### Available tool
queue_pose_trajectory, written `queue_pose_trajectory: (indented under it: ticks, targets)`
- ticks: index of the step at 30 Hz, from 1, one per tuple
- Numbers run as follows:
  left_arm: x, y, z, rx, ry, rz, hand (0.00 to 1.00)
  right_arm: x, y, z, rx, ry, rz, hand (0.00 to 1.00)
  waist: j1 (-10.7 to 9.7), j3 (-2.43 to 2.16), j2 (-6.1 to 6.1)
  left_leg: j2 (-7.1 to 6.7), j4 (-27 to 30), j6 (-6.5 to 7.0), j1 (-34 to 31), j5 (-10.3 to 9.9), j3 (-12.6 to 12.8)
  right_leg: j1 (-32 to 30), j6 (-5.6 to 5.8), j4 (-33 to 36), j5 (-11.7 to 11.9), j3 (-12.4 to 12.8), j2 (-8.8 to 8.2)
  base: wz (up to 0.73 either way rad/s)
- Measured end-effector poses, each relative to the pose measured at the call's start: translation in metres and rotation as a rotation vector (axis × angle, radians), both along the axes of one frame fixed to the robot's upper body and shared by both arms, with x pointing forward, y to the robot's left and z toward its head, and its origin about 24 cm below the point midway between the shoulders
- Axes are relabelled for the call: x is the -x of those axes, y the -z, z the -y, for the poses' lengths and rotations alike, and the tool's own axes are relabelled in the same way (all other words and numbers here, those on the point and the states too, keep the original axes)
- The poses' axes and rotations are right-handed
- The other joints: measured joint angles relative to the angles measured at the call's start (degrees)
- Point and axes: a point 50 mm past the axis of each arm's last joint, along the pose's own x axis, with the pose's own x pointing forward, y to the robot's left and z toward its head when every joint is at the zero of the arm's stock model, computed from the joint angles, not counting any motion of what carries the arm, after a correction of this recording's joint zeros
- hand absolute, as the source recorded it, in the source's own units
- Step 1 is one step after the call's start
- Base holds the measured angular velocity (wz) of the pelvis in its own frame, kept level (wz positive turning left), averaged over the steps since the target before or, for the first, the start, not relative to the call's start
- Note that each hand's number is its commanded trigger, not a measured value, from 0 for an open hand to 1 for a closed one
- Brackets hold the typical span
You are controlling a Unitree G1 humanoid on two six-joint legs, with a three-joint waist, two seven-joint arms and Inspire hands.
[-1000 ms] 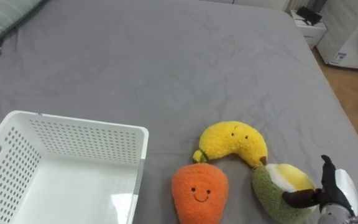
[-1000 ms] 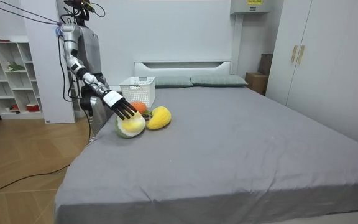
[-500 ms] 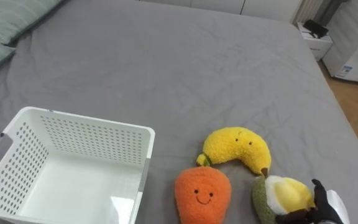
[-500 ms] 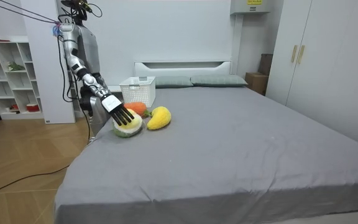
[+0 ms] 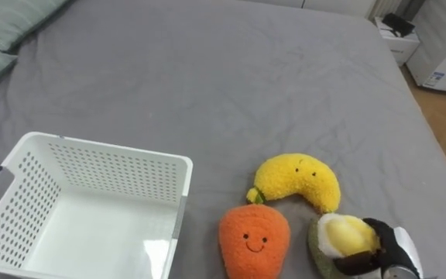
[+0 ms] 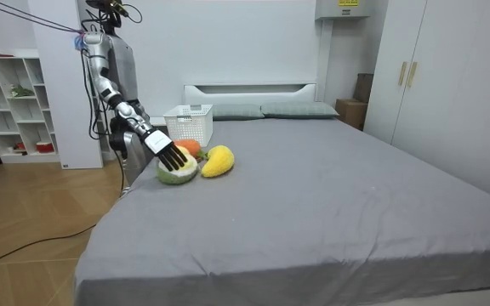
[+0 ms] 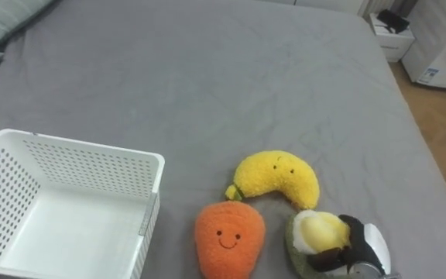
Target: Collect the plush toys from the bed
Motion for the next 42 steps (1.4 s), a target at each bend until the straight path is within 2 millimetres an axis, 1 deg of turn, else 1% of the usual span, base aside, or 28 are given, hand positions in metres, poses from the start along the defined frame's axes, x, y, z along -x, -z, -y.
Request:
queue_pose_trajectory:
  ticks: [1,7,9,20,27,29,32,36,38,40,42]
  targets:
    - [0.001,0.000,0.000,0.000,0.000,-0.001,0.00,0.000,0.000,0.000,-0.001,0.001,-0.002,1.00,-0.03,-0.14,0.12,0.00,0.02,0.00,0.02,0.00,0.00,0.02,-0.01,0.00,0.00,0.01,0.00,0.00]
    - [0.001,0.000,0.000,0.002,-0.001,-0.003,0.00,0.001,0.002,-0.002,-0.023,-0.015,-0.018,1.00,-0.01,-0.47,0.66,0.00,0.14,0.00,0.10,0.00,0.00,0.12,-0.04,0.06,0.03,0.01,-0.01,0.00]
    - [0.001,0.000,0.000,0.001,-0.001,-0.003,0.00,0.001,0.002,-0.002,-0.024,-0.016,-0.018,1.00,-0.02,-0.51,0.81,0.01,0.16,0.00,0.11,0.01,-0.01,0.15,-0.05,0.07,0.04,0.00,-0.01,0.00]
    - [0.003,0.000,0.000,0.002,-0.002,-0.006,0.00,0.001,0.003,-0.004,-0.035,-0.016,-0.019,1.00,0.01,-0.35,0.59,0.01,0.13,0.00,0.10,0.00,-0.04,0.16,-0.05,0.01,0.04,0.00,-0.01,0.00]
    - [0.001,0.001,0.003,0.005,-0.004,-0.003,0.00,0.001,0.003,-0.005,-0.066,0.002,-0.014,1.00,-0.03,-0.10,0.19,-0.03,0.04,0.00,0.06,0.00,0.04,0.08,-0.02,-0.03,0.02,0.03,-0.03,0.00]
    - [0.001,0.001,0.004,0.008,-0.005,-0.002,0.00,0.000,0.002,-0.005,-0.078,0.009,-0.003,1.00,0.03,-0.13,0.16,-0.03,0.04,0.00,0.06,0.00,0.23,0.06,-0.01,-0.04,0.01,0.01,-0.05,0.00]
    - [-0.001,0.001,0.004,0.007,-0.003,0.002,0.00,-0.005,-0.001,-0.006,-0.099,0.026,0.033,1.00,0.02,-0.11,0.18,-0.03,0.01,0.00,0.05,0.00,0.25,0.04,-0.01,-0.05,0.01,0.07,-0.04,0.00]
    - [0.000,0.001,0.004,0.009,-0.005,0.002,0.00,-0.018,-0.015,-0.007,-0.094,0.012,0.117,1.00,-0.19,-0.13,0.13,-0.05,0.05,0.00,-0.01,0.01,0.27,0.06,0.03,-0.05,-0.02,0.13,-0.10,0.00]
    - [-0.001,0.001,0.004,0.009,-0.006,0.003,0.00,-0.026,-0.023,-0.008,-0.105,0.009,0.169,1.00,-0.20,-0.17,0.08,-0.07,0.08,0.00,0.01,0.01,0.31,0.05,0.05,-0.05,-0.03,0.39,-0.10,0.00]
    - [-0.001,0.001,0.004,0.011,-0.012,0.006,0.00,-0.033,-0.030,-0.010,-0.106,-0.007,0.209,1.00,-0.26,-0.36,-0.14,-0.08,0.13,0.00,0.06,0.01,0.30,0.14,0.07,-0.06,-0.04,0.37,-0.11,0.00]
    - [-0.003,0.001,0.005,0.011,-0.011,0.012,0.00,-0.039,-0.037,-0.012,-0.113,-0.031,0.238,1.00,-0.24,-0.38,-0.18,-0.09,0.14,0.01,0.03,0.01,0.29,0.12,0.06,-0.06,-0.04,0.38,-0.12,0.00]
